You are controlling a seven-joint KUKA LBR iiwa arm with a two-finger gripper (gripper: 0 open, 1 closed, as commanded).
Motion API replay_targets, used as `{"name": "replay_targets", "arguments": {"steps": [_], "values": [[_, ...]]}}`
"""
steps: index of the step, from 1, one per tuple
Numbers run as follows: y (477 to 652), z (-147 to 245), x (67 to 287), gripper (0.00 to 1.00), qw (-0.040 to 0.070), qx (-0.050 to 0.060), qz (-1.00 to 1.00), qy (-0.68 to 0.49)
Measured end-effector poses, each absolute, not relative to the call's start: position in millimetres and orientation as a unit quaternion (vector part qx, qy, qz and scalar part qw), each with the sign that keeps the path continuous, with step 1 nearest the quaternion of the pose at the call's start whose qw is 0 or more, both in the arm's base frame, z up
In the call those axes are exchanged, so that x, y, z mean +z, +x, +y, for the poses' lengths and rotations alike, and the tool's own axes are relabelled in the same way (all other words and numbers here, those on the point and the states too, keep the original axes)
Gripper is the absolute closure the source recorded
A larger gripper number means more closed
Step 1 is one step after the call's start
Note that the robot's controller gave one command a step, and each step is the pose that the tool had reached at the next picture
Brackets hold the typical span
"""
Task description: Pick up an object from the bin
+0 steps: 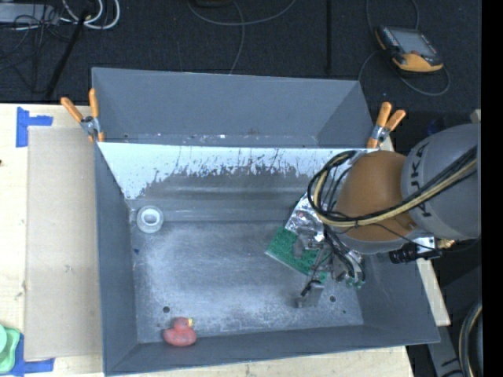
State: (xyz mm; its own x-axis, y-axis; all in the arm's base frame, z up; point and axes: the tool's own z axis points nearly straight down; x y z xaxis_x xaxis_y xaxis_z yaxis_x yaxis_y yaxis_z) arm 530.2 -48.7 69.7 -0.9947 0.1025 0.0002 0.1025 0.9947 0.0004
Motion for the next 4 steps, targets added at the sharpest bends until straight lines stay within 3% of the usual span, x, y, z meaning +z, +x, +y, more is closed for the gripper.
{"name": "replay_targets", "arguments": {"steps": [1,2,3,4], "values": [[532.6,-48.8,72.6,1.0,-0.003,0.0,-0.999,-0.052],[542.2,-36.4,253.1,1.0,-0.005,0.0,-0.999,-0.044],[498.7,-96.0,158.5,1.0,0.005,0.0,-0.997,-0.082],[501.7,-93.5,162.9,0.0,0.001,0.0,-0.997,-0.079]]}}
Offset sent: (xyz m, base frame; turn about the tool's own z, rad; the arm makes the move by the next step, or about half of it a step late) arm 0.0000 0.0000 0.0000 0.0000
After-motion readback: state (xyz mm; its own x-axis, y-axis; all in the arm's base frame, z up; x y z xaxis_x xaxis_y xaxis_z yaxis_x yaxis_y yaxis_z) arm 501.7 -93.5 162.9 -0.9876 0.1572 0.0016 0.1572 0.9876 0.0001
